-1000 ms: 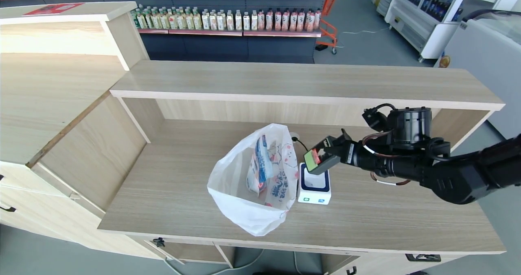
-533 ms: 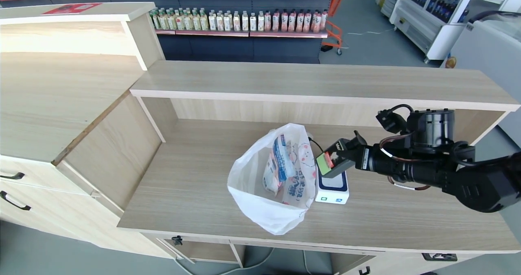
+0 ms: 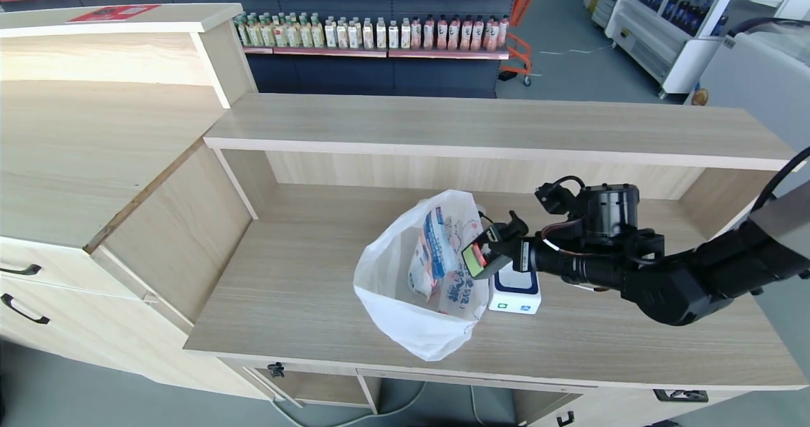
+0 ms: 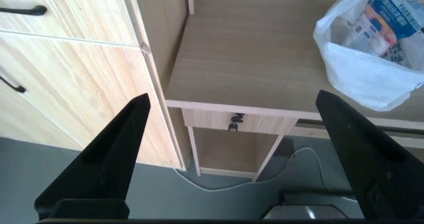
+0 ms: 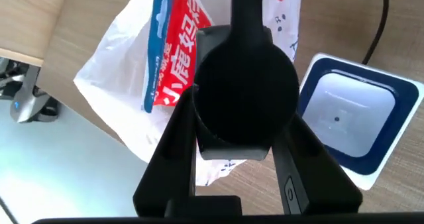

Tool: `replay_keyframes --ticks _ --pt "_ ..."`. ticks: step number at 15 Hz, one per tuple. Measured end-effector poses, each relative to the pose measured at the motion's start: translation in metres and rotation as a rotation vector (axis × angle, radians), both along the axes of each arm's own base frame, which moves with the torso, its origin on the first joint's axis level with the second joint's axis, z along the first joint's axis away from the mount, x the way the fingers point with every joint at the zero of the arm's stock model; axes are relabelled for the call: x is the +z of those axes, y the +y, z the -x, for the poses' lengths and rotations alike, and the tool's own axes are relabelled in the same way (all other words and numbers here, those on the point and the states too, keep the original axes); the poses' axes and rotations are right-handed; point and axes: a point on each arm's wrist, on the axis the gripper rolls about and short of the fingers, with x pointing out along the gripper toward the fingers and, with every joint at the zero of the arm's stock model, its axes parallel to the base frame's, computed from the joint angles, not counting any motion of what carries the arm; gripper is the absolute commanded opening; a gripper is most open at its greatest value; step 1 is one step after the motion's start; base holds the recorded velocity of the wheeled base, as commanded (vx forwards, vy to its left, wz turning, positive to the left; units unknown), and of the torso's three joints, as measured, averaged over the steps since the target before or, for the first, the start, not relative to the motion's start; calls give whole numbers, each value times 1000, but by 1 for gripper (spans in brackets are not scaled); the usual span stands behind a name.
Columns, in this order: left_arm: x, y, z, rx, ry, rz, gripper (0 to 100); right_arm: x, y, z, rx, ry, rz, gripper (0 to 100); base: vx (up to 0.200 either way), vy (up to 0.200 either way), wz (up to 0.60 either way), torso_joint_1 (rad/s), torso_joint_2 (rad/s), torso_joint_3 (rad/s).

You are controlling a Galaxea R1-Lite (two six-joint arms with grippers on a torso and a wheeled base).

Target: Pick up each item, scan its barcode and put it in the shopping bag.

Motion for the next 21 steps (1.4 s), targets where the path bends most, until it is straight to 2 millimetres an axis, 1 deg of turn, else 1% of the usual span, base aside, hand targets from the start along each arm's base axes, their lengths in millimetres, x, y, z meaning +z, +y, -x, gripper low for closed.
replay_keyframes --ticks 4,6,9,11,14,15,19,21 --pt "0 0 0 0 0 0 100 -26 14 -26 31 -28 48 0 0 0 0 0 0 0" --pt "0 0 0 0 0 0 100 -35 19 -36 37 -33 64 0 0 0 0 0 0 0" --pt "0 0 0 -1 0 0 100 -44 36 -44 79 -52 84 0 0 0 0 0 0 0" --pt "0 0 0 0 0 0 100 -54 39 -46 110 -78 150 0 0 0 0 0 0 0" --pt "0 0 0 0 0 0 100 -62 41 -49 128 -84 175 0 0 0 0 0 0 0" --pt "0 0 0 -1 0 0 100 -63 42 -51 128 -84 175 100 0 0 0 0 0 0" --pt "0 0 0 0 0 0 100 -60 43 -55 122 -92 150 100 0 0 0 0 0 0" --pt "0 0 0 0 0 0 100 -47 42 -54 105 -95 105 100 0 0 0 0 0 0"
